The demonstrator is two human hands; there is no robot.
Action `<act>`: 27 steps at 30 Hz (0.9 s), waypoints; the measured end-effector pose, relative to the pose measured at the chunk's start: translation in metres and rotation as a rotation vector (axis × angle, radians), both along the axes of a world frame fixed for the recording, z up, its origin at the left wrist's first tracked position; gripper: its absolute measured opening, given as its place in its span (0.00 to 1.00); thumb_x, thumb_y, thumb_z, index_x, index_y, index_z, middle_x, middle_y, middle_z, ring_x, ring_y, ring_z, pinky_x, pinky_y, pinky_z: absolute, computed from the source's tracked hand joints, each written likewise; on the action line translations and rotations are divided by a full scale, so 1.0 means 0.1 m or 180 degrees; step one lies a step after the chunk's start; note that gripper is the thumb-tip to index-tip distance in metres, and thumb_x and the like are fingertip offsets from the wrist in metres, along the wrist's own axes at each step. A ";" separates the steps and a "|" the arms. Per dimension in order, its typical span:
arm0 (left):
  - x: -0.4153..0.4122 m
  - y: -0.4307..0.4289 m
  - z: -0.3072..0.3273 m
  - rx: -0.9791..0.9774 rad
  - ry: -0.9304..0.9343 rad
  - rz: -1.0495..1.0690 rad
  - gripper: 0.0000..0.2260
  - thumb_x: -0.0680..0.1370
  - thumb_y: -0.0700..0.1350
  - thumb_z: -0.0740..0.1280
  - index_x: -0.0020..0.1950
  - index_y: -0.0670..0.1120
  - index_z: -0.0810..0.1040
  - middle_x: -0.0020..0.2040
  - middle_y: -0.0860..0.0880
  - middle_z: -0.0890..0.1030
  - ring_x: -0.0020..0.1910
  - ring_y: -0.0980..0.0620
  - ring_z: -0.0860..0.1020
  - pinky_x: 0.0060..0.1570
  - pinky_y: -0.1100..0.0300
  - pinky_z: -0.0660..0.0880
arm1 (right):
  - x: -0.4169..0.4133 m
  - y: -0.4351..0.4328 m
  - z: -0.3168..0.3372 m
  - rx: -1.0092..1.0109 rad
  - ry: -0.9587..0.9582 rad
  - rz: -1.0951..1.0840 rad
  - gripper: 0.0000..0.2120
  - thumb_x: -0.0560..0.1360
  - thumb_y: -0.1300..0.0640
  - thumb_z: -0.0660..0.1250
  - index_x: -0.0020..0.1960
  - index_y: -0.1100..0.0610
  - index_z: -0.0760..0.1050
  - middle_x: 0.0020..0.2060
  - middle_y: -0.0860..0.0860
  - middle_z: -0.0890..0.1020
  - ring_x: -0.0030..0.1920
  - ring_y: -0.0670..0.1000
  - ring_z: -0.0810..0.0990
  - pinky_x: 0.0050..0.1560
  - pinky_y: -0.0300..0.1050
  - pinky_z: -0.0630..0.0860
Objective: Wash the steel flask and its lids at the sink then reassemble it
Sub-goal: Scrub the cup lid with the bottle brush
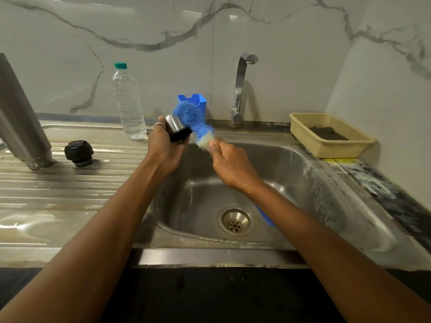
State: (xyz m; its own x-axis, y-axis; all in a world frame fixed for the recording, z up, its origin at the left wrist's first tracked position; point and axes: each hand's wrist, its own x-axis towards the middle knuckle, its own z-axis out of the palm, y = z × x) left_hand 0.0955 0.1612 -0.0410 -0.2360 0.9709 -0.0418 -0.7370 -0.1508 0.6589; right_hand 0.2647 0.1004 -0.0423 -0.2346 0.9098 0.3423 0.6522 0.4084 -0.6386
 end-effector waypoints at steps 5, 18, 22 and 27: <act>-0.04 0.01 -0.01 0.0049 -0.0040 0.0004 0.19 0.86 0.51 0.57 0.70 0.40 0.74 0.65 0.38 0.80 0.64 0.41 0.80 0.63 0.45 0.78 | 0.00 -0.10 0.02 0.0169 -0.0160 0.0251 0.18 0.87 0.48 0.50 0.70 0.54 0.72 0.32 0.48 0.77 0.34 0.47 0.79 0.37 0.45 0.71; -0.04 -0.01 0.03 0.0368 0.0304 -0.0123 0.29 0.81 0.66 0.59 0.65 0.41 0.74 0.64 0.38 0.81 0.61 0.43 0.82 0.64 0.48 0.78 | 0.07 -0.01 -0.03 0.0078 0.0037 0.0060 0.17 0.87 0.47 0.51 0.58 0.54 0.76 0.31 0.47 0.77 0.31 0.43 0.77 0.36 0.42 0.71; -0.05 -0.04 0.05 0.0354 0.0362 -0.0117 0.27 0.82 0.63 0.60 0.65 0.40 0.75 0.60 0.40 0.84 0.60 0.44 0.83 0.62 0.49 0.79 | 0.03 -0.02 -0.01 0.0234 -0.0058 0.0092 0.19 0.87 0.47 0.50 0.68 0.53 0.73 0.30 0.46 0.75 0.30 0.43 0.76 0.34 0.40 0.68; 0.02 -0.09 0.07 0.0227 0.0269 -0.0031 0.21 0.83 0.60 0.61 0.56 0.42 0.74 0.52 0.40 0.86 0.57 0.44 0.84 0.59 0.49 0.81 | 0.05 0.00 -0.06 0.0219 -0.0170 -0.0148 0.16 0.86 0.48 0.51 0.54 0.55 0.74 0.32 0.48 0.76 0.31 0.44 0.75 0.34 0.41 0.67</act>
State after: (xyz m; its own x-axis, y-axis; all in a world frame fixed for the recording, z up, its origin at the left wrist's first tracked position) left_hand 0.0974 0.1521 -0.0338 -0.2262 0.9729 0.0471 -0.6810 -0.1926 0.7065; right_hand 0.2700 0.1009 -0.0481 -0.2123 0.8949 0.3925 0.7039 0.4187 -0.5737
